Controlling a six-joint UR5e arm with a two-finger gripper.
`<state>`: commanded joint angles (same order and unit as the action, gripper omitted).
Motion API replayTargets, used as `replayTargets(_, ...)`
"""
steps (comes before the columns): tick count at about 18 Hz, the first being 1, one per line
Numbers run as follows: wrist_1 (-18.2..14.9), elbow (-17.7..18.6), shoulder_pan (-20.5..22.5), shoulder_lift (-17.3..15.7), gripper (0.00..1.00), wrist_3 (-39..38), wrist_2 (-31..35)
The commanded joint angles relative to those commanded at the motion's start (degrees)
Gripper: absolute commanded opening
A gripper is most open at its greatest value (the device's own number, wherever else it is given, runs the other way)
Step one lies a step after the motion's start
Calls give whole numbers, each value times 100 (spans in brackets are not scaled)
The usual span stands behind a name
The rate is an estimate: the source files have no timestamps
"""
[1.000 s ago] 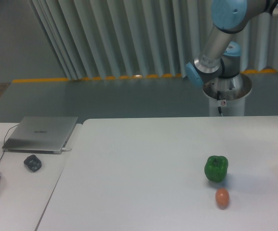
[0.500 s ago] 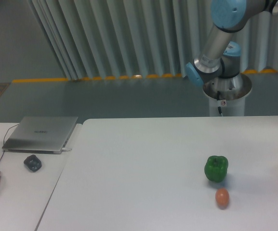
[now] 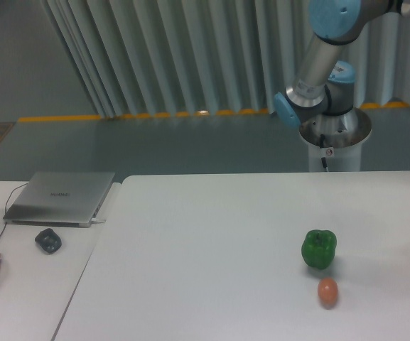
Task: Place the red pepper on the table
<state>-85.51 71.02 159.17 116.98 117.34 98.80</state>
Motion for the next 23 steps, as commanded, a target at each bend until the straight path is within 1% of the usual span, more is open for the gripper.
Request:
replayTargets(2,-255,-106,-53,-53,11,-412,-464)
replayTargets(3,-282,-97,-131,-79,11,-701,-632)
replayTargets(5,-274,-62,-307,-106,11,-1132,-686)
replayTargets(7,-247,-27,-553,-97,11,-1957,-870)
replayTargets(8,-230,25,-650,-106,11,-2248,-958)
replayTargets(11,-186,166,-870,-167,11,-2488,-1151)
replayTargets(12,-46,219,-957,-167,11,-2810,-1291)
replayTargets(14,305,350,-1159,-158,11,-3426,-1328)
replayTargets(15,689,569,-1256,-176,11,-3725,-1319)
replayTargets(16,937,684,-1301,-185,11,-3919,-1310)
replayTargets(17,1096,763,-1344,-185,11,-4077,-1302)
replayTargets(18,1167,799,-1397,-185,11,-4140,-1293)
replayTargets(20,1194,860,-1459,-185,11,-4158,-1223)
replayTargets(21,1281,904,-1511,-185,11,-4193,-1153)
replayTargets(23,1431,1053,-1582,-176,11,-4220,-829)
